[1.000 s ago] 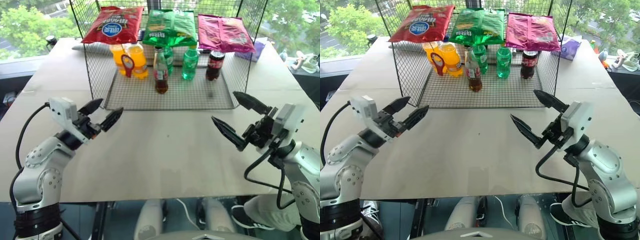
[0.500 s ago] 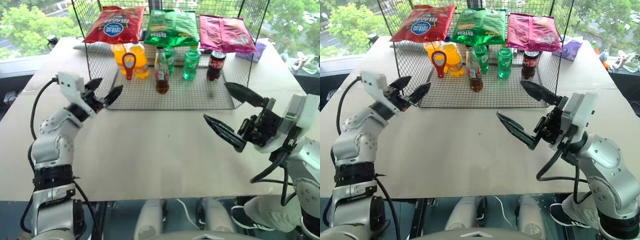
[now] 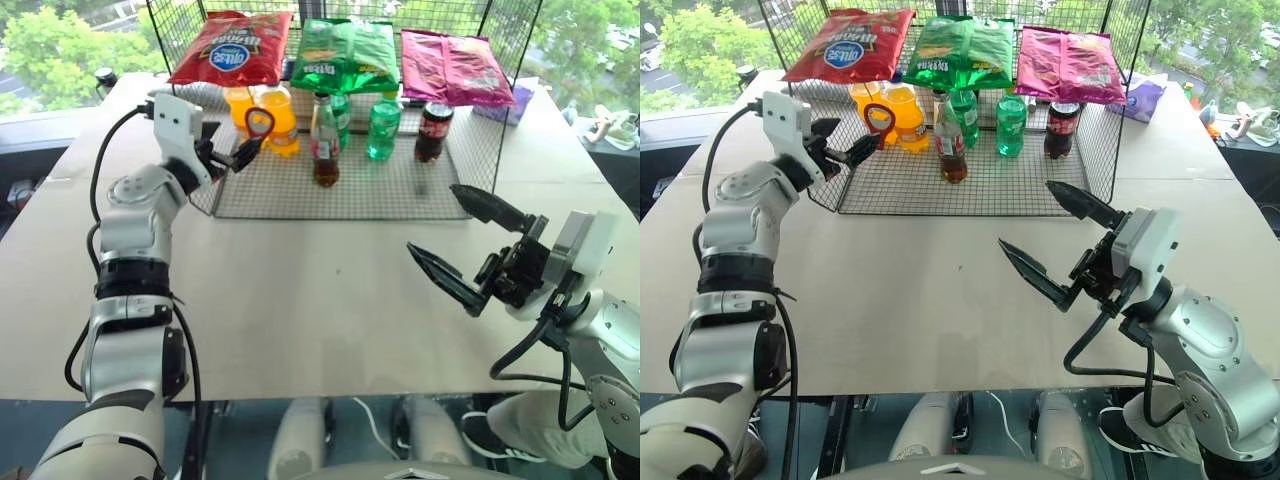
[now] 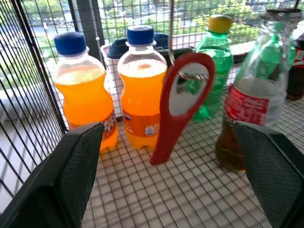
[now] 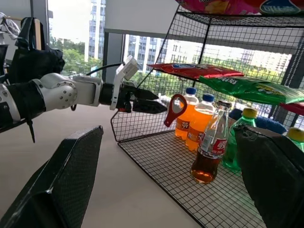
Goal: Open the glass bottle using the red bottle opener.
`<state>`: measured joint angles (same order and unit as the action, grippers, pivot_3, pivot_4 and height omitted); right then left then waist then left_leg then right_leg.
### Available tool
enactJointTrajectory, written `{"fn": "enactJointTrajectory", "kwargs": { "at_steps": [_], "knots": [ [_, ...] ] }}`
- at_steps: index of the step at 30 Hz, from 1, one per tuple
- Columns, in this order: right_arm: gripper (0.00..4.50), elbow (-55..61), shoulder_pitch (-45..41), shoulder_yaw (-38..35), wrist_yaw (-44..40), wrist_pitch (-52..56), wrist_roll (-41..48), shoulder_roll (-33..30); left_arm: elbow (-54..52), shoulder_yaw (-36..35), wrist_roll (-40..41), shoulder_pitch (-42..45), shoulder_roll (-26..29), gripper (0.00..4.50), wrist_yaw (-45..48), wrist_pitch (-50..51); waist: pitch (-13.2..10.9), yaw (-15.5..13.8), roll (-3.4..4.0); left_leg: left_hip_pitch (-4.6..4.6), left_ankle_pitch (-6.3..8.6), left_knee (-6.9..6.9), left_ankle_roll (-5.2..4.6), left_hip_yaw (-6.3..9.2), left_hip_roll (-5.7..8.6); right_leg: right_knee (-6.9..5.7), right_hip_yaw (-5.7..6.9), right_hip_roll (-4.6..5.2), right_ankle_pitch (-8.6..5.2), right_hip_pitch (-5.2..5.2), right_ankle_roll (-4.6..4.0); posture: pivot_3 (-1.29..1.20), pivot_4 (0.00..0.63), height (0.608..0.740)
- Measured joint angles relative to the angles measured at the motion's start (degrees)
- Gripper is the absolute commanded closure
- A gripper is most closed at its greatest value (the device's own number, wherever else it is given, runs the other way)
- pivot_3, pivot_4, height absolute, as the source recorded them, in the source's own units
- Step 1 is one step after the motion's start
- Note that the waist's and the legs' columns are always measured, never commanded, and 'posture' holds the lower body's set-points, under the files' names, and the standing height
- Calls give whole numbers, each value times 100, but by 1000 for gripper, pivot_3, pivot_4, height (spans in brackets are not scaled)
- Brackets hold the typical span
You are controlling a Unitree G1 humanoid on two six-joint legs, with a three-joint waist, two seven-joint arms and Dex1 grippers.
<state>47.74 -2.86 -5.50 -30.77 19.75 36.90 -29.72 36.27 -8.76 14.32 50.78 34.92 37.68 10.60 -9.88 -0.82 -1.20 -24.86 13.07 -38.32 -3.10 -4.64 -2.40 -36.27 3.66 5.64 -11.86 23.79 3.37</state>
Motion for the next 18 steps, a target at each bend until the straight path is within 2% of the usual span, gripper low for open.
{"fn": "enactJointTrajectory", "kwargs": {
  "at_steps": [2, 4, 7, 8, 13, 18],
  "knots": [
    [0, 43, 13, 2, 20, 0, -12, -2, 471, 79, -160, 262, -73, 37, 55, -259, 0, -3, -1, -1, 0, 0, 0, -7, 0, -2, 3, -1, 0, 0, 0, 0, 150, 740],
    [0, 88, 18, 0, 47, 0, -18, -4, 902, 189, -311, 475, -90, 549, 105, -472, -1, -1, -1, -1, 0, -1, 0, -12, 0, -2, 3, -1, 0, 0, 1, 0, 150, 740],
    [0, 119, 53, -3, 120, 3, -37, -17, 1556, 264, -482, 763, -158, 1602, 290, -821, -4, 1, -6, -4, 0, -1, 0, -15, 0, 0, 2, 0, 0, 0, 1, 0, 150, 740],
    [0, 123, 71, -4, 141, 4, -41, -28, 1711, 264, -511, 829, -180, 2204, 340, -914, -5, 1, -9, -5, 0, -1, -1, -15, 0, 1, 2, 0, 0, 1, 1, 0, 150, 740],
    [0, 135, 137, -5, 259, 8, -53, -43, 2152, 257, -586, 1020, -188, 4450, 481, -1249, -7, 2, -12, -6, 0, -1, -1, -15, 0, 1, 3, 0, 1, 1, 1, 0, 150, 740],
    [0, 201, 139, -4, 331, 8, -99, -66, 2316, 243, -604, 1025, -184, 4450, 602, -1362, -7, 3, -14, -6, 0, -2, -1, -12, 0, -1, 3, 0, 1, 1, 2, 0, 150, 740]
  ]
}}
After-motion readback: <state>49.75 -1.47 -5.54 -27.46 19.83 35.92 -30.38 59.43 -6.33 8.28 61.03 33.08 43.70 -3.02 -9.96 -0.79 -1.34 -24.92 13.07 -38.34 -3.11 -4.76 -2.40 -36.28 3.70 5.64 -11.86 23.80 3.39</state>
